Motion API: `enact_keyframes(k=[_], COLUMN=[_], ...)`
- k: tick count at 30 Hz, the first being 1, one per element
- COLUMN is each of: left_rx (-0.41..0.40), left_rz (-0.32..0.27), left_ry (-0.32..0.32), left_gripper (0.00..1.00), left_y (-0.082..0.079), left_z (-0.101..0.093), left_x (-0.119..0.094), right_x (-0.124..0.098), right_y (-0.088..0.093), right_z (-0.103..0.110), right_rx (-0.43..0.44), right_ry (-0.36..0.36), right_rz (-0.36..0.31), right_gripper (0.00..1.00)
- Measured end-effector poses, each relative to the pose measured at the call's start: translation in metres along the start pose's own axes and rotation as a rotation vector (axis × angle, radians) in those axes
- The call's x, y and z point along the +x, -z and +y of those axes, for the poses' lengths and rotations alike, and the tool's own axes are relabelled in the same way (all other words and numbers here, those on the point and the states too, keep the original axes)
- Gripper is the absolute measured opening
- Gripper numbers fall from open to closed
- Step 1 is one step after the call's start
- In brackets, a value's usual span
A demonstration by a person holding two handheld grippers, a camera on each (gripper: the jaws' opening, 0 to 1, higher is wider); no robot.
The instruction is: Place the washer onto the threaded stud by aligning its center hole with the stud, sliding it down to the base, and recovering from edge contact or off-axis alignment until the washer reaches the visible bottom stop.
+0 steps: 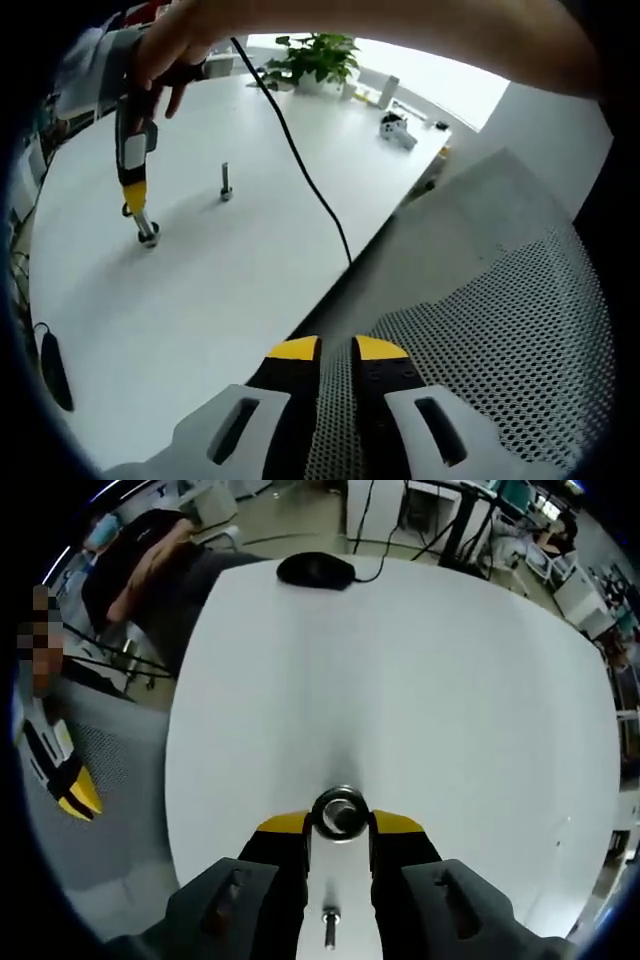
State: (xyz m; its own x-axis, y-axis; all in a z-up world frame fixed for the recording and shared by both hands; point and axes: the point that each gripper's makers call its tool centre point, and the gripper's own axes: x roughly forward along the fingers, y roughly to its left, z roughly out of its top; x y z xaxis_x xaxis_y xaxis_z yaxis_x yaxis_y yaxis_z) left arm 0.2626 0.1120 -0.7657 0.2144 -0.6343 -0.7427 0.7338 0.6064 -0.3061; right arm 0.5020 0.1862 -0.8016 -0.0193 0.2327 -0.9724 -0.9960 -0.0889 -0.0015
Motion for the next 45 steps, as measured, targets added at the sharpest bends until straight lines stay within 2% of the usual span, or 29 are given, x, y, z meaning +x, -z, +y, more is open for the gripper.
enact_keyframes(k=[10,23,38,45], left_rx=[0.004,0.005,-0.004,-0.002], left_rz=[0.005,0.001,-0.016,-0.028], left_ry=[0.007,0.003,0.001,-0.007], left_gripper=[0.10,0.10,0.10,0.10], left_y=[0.001,0.000,-0.003,-0.006], left_z=[-0.001,0.000,0.001,0.002], left_x=[0.001,0.000,0.000,-0.001], right_x=[0.004,0.029,0.050,0.044], right_y=[0.005,0.008,0.015,0.014], right_z=[-0.003,-0.002,-0.003,-0.003], right_rx=[0.004,-0.015,-0.024,-0.024], right_ry=[0.008,0.033,0.006,0.024], right_rz=[0.013,0.044,0.094,0.075], right_gripper=[0.23,0.23,0.23,0.27])
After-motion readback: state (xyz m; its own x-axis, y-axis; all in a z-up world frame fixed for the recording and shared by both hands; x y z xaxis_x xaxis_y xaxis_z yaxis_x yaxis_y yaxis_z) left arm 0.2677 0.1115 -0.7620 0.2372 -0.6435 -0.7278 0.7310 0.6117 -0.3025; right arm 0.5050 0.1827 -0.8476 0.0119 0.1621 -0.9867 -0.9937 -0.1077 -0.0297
